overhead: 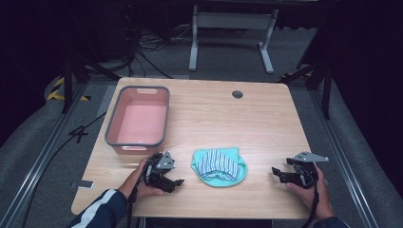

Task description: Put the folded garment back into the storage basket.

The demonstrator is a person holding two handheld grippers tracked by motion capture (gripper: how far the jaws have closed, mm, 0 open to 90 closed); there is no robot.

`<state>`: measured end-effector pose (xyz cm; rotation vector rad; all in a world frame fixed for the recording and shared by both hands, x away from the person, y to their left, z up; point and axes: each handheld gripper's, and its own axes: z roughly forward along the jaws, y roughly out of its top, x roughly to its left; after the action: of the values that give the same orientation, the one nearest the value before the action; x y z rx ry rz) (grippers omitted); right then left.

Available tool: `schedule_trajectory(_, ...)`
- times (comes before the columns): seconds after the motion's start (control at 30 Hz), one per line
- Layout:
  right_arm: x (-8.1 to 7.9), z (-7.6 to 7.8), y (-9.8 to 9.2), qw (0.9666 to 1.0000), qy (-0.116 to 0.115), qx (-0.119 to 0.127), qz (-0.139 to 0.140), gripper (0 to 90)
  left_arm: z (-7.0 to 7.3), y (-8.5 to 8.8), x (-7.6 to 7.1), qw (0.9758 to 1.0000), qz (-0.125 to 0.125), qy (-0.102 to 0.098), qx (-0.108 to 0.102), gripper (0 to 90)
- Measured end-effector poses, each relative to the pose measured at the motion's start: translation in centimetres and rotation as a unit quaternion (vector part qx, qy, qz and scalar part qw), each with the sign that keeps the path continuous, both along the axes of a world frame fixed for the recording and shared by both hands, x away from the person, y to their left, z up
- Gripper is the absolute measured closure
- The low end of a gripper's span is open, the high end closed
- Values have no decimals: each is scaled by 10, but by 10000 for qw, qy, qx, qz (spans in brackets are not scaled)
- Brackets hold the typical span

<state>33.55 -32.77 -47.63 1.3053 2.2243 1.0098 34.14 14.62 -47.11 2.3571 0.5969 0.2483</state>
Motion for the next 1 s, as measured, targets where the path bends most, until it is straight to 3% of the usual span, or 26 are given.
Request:
schedule_trajectory(0.1,-3,9,16,9996,-107,32,275,284,6,-6,0,9997,173,-183,-39,229)
schedule_trajectory(0.17,-3,12,27,9990,-148,19,425,295,9,-12,1,9988,308,-361,97,267)
schedule_trajectory(0.2,-3,12,31,9988,-152,20,456,301,11,-16,3,9989,326,-339,16,265)
schedule_trajectory(0.5,6,15,74,9955,-153,-80,933,331,10,-38,15,9989,404,-219,-90,273)
schedule_trajectory(0.63,11,15,93,9933,-192,-200,1122,365,11,-46,20,9981,471,-373,-146,286)
schedule_trajectory(0.9,23,12,119,9906,-198,-404,1290,386,7,-61,27,9985,437,-309,-148,289)
schedule_trajectory(1.0,27,12,127,9902,-166,-362,1340,384,4,-62,32,9984,465,-267,-201,282)
